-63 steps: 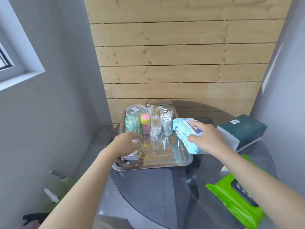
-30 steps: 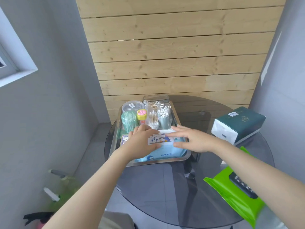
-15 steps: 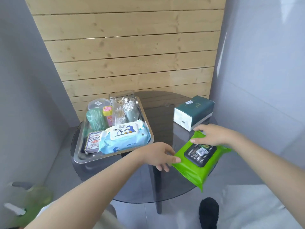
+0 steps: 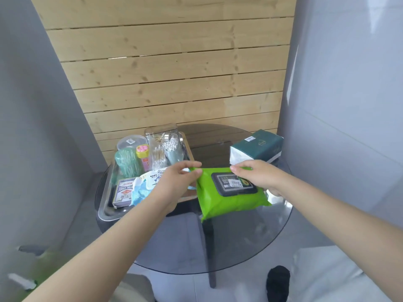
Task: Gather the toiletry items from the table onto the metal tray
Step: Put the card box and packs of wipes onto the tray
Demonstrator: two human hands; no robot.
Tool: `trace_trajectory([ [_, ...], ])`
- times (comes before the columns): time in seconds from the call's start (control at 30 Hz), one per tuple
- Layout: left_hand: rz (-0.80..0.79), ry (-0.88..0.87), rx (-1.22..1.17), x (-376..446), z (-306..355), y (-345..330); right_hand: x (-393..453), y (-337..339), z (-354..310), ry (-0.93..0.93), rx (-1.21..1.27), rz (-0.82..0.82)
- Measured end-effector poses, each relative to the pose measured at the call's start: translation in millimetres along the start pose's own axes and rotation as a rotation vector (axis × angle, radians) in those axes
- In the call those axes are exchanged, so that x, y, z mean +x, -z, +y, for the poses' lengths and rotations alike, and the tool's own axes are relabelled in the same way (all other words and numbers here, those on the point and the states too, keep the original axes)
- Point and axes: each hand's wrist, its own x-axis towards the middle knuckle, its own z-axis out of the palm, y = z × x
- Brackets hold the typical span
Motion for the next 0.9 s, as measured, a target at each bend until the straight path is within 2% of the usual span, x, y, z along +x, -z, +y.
trace_trajectory([
  [0.1,0.137,-0.083,-0.035,6,13,28,14,-15,-26,0.005,0.193,0.047],
  [0.2,0.257,-0.084,-0.061,13,18,58,29,-32,-58,0.06,0.438,0.009],
  [0.3,0.368,-0.062,-0.039,20,11,84,43,-53,-84,0.099,0.511,-0.017],
  [0.43,0.425,-0.022,0.116,27,-2,98,56,-75,-92,0.106,0.451,-0.042],
  [0.6,0.372,-0.004,0.425,34,-12,92,61,-92,-87,0.106,0.258,0.003],
  [0.8,0.383,0.007,0.591,43,-8,99,55,-90,-85,0.198,0.089,-0.012],
  [0.9,0.308,0.03,0.641,42,-6,95,49,-90,-85,0.213,-0.012,-0.055],
])
